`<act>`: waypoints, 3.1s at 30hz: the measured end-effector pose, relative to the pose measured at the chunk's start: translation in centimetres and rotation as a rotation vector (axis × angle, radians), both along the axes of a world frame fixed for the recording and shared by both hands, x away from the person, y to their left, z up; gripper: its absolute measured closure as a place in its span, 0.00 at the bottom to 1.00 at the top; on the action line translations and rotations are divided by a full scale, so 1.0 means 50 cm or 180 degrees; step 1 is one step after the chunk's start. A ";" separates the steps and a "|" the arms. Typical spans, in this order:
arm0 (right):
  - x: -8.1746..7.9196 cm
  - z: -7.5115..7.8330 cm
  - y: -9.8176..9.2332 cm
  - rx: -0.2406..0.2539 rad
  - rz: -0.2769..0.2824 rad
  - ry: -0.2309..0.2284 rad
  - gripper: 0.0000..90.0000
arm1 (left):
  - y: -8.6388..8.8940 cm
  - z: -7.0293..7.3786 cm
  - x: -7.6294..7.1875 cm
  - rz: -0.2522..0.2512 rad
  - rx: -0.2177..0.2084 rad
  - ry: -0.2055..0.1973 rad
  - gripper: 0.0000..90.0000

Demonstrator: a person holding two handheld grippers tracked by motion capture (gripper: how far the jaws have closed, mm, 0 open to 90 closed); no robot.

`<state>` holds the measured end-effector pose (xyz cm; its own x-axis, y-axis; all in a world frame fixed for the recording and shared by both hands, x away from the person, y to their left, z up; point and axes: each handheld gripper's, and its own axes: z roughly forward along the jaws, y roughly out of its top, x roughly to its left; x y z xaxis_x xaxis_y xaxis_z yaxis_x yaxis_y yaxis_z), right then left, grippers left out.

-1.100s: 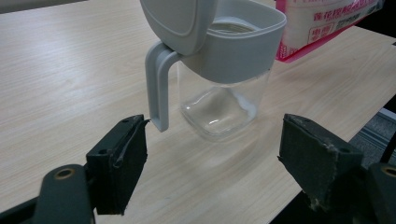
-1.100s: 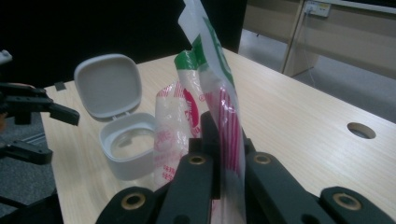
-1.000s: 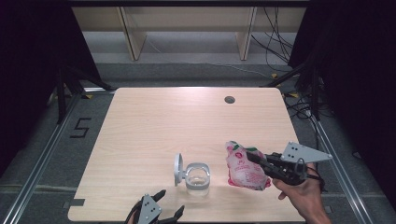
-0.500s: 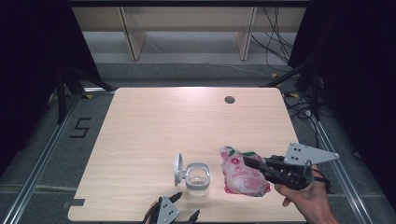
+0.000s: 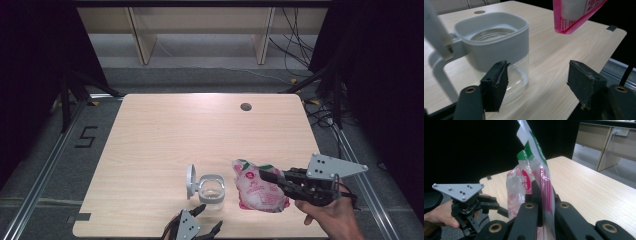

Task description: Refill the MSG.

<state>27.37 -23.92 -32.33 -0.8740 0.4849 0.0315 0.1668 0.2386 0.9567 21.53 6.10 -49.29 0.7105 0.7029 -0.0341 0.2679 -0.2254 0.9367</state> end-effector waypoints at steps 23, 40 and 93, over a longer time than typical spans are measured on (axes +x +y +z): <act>-0.024 0.017 0.005 -0.0082 0.0138 0.0079 1.00 | -0.124 0.004 0.019 0.0081 0.0141 -0.0256 0.95; -0.006 0.019 0.010 -0.0168 0.0106 0.0155 1.00 | -0.151 -0.002 0.036 0.0273 0.0145 -0.0356 0.93; 0.004 0.025 0.021 -0.0207 0.0128 0.0200 1.00 | -0.184 -0.029 0.039 0.0131 0.0127 -0.0477 0.87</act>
